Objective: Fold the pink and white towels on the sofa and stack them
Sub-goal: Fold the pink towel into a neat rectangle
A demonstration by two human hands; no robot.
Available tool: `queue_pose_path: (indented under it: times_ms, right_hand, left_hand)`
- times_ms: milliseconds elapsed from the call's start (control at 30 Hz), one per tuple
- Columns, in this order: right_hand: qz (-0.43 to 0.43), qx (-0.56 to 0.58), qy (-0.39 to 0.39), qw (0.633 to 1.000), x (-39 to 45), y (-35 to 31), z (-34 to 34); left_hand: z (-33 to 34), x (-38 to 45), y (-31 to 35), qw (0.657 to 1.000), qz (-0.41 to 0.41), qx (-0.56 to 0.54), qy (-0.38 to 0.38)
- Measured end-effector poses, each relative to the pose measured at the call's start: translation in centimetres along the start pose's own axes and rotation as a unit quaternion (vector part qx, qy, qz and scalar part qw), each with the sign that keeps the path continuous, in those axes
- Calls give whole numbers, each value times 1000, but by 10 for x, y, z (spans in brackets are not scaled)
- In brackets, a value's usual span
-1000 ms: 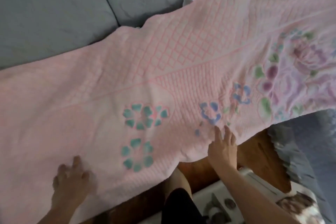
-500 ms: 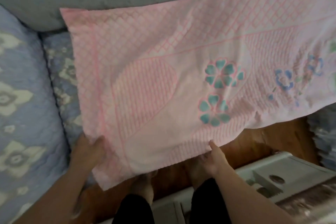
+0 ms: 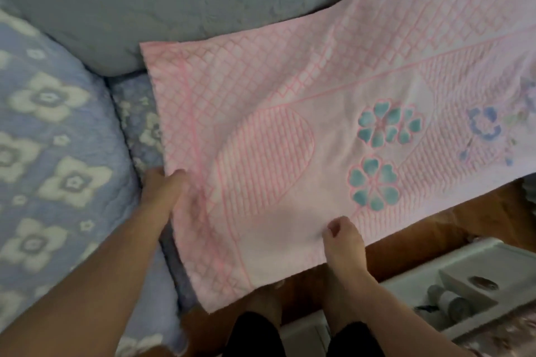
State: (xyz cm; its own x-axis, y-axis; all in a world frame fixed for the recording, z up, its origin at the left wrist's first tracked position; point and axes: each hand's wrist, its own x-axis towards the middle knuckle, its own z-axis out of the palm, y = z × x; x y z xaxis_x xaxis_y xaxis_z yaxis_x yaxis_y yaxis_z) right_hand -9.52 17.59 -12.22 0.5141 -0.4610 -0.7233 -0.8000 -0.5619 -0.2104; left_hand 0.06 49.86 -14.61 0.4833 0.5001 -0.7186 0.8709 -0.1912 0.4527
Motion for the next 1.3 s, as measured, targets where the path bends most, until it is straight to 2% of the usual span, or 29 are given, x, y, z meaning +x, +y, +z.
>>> queue_pose_path:
  times_ms: [67,133,233,300,367,433,500,633,800,867,933,1000,1033,1100,1200,1233,1300]
  right_hand:
    - [-90,-49,-108,989,-19,-31,33]
    - [-168,-85,-208,960,-38,-57,73]
    - [-218,-86,-297,926,-72,-81,139]
    - [-211,-109,-284,929,-90,-84,181]
    - [-169,-149,-208,952,-101,-89,215]
    - [-126,-182,-135,966,-107,-100,233]
    - [-111,-203,-105,967,-112,-104,239]
    - [-207,-178,-59,960,-112,-79,222]
    - [-224,-25,-178,958,-113,-78,167]
    - [-207,26,-257,944,-107,-79,149]
    - [-167,90,-319,929,-101,-74,136]
    - [-142,87,-355,920,-100,-68,131]
    - [-156,52,-359,919,-100,-65,134]
    - [-182,5,-329,927,-98,-59,140]
    - [-127,22,-296,946,-98,-62,113]
    - [-116,20,-293,949,-99,-66,97]
    - [-86,7,-271,959,-100,-65,51]
  left_hand:
    - [-8,52,30,999,0,-44,-11]
    - [-11,101,55,996,-10,-88,-15]
    - [-12,170,80,991,6,-124,-54]
    - [-10,177,93,992,13,-108,-66]
    - [-7,180,95,994,45,-76,-62]
    - [-8,171,95,996,86,8,-6]
    - [-26,160,97,983,148,97,58]
    - [-69,146,104,947,192,229,121]
    - [-82,138,111,924,201,296,134]
    - [-86,138,109,922,187,312,135]
    - [-88,131,98,899,217,337,175]
    - [-90,121,89,865,265,363,224]
    - [-91,118,86,860,272,372,219]
    - [-93,115,94,890,229,354,174]
    - [-102,106,117,956,118,242,121]
    - [-104,98,123,971,97,195,98]
    - [-99,62,145,998,54,12,25]
